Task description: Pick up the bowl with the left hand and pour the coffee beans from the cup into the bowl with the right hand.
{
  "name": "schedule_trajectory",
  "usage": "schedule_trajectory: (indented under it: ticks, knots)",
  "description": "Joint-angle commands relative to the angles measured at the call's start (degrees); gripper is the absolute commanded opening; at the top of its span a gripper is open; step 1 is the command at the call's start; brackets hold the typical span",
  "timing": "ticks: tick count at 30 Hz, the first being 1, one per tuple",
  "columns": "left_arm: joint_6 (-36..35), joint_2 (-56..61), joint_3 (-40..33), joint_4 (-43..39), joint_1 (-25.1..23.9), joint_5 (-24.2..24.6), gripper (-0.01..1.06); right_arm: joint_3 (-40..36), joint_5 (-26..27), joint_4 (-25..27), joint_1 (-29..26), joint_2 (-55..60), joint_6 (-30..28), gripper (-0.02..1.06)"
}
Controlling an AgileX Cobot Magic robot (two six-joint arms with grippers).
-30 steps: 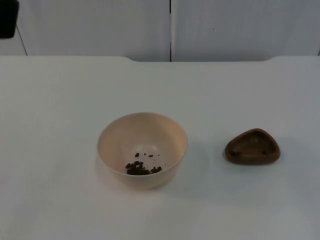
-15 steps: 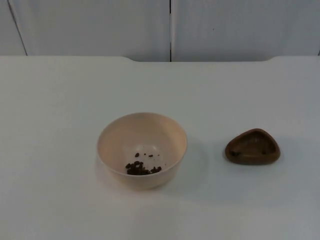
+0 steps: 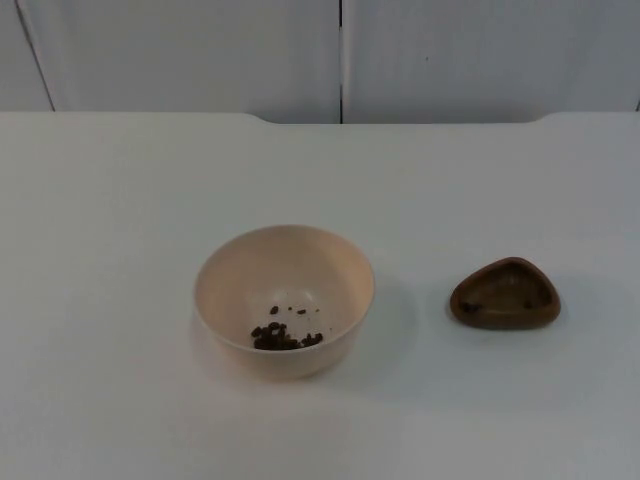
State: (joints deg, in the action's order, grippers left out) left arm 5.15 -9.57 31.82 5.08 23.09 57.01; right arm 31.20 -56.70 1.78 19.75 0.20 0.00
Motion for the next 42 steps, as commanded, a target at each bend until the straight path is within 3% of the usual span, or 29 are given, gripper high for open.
schedule_trajectory:
  ticks: [1, 5, 7, 42]
  knots:
    - [-0.7, 1.5, -1.9, -0.4, 0.1, 0.8, 0.84, -0.3, -0.1, 0.0, 0.1, -0.2, 0.0, 0.76]
    - [-1.1, 3.2, -1.9, -1.9, 0.1, 2.0, 0.84, -0.3, -2.4, -0.3, 0.1, -0.2, -0.6, 0.76]
    - [-1.2, 4.0, -2.6, -3.2, 0.1, 3.7, 0.84, -1.6, -5.9, -3.1, 0.1, -0.2, -1.1, 0.76]
    - [-2.6, 9.6, -3.5, -4.5, 0.1, 4.7, 0.84, -1.8, -5.2, -4.0, 0.1, -0.2, 0.0, 0.76]
